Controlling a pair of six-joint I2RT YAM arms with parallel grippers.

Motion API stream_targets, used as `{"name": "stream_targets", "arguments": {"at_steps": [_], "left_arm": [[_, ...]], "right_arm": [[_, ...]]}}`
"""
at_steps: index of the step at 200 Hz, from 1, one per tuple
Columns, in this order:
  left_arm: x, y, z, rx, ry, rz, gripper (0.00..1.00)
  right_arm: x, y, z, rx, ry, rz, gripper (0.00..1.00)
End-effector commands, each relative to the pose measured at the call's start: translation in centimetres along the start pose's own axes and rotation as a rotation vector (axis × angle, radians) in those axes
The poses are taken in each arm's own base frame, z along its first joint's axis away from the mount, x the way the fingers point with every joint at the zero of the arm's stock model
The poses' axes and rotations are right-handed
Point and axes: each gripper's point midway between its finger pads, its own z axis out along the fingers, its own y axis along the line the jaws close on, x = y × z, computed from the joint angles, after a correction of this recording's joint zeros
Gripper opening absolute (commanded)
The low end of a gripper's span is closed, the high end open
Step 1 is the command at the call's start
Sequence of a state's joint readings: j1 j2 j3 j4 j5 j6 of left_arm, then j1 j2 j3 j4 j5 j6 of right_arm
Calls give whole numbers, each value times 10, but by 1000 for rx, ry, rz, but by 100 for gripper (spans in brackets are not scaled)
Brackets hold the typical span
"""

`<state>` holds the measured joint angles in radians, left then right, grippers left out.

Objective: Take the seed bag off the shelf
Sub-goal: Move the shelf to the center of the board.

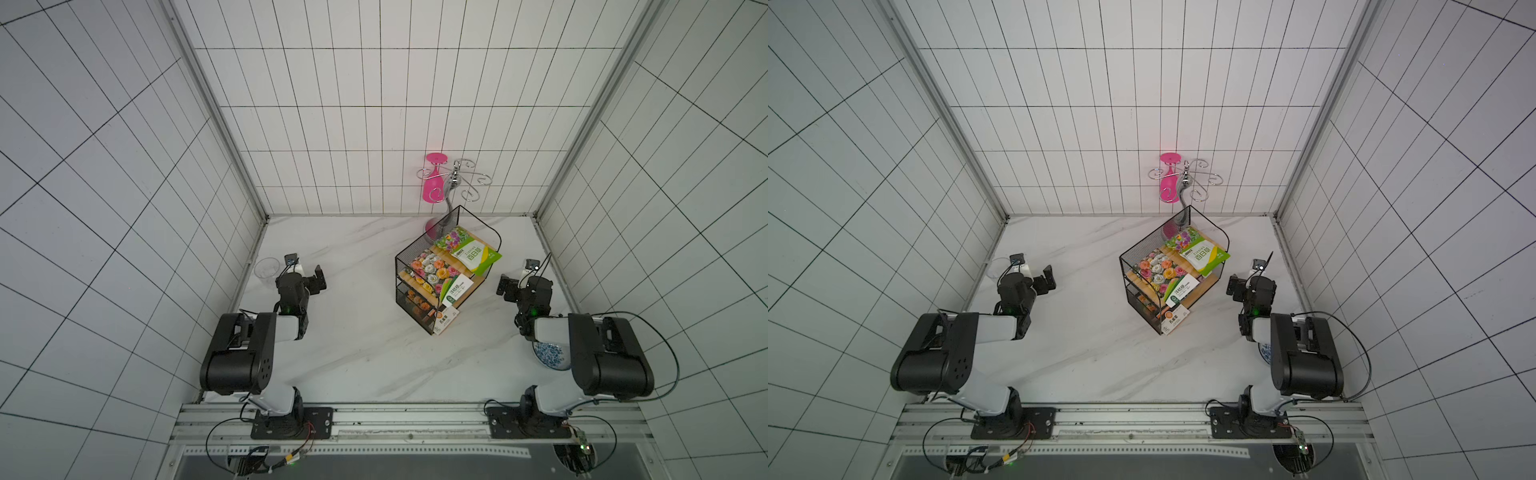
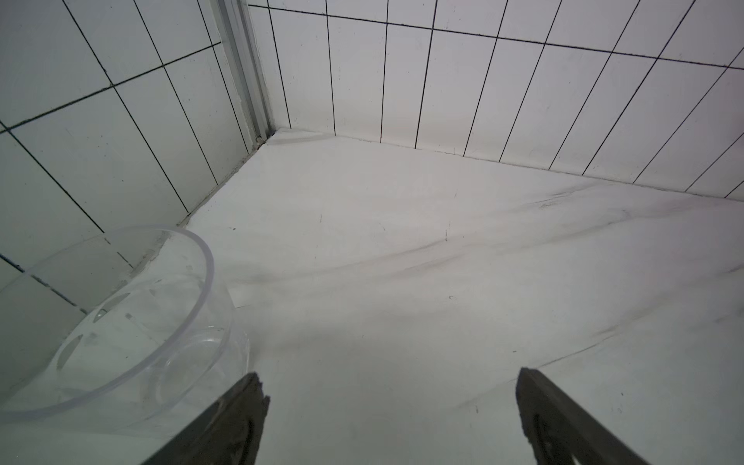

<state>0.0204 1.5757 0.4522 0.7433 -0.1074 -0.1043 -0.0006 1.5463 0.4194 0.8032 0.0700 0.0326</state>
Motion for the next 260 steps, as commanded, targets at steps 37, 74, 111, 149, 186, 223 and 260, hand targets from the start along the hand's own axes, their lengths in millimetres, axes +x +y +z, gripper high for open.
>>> {"name": "stream_targets", "arguments": {"at_steps": [37, 74, 111, 149, 186, 223, 260], "left_arm": [[-10, -1, -2, -3, -33, 7, 99], [-10, -1, -2, -2, -33, 7, 99], [-10, 0, -2, -4, -33, 7, 99], [-11, 0, -2, -2, -33, 5, 99], [-10, 0, -2, 48, -26, -15, 99], [-28, 12, -2, -16, -65, -54, 97], [-60, 25, -18, -136, 68, -195, 99]], "right_arm": [[-11, -4, 1, 11, -32, 6, 99], [-11, -4, 1, 11, -33, 5, 99], [-11, -4, 1, 11, -31, 5, 99], [-10, -4, 2, 10, -28, 9, 99], [-11, -5, 1, 9, -32, 11, 99], [-24, -29, -8, 142, -40, 77, 99], [-43, -51, -23, 276, 47, 154, 99]]}}
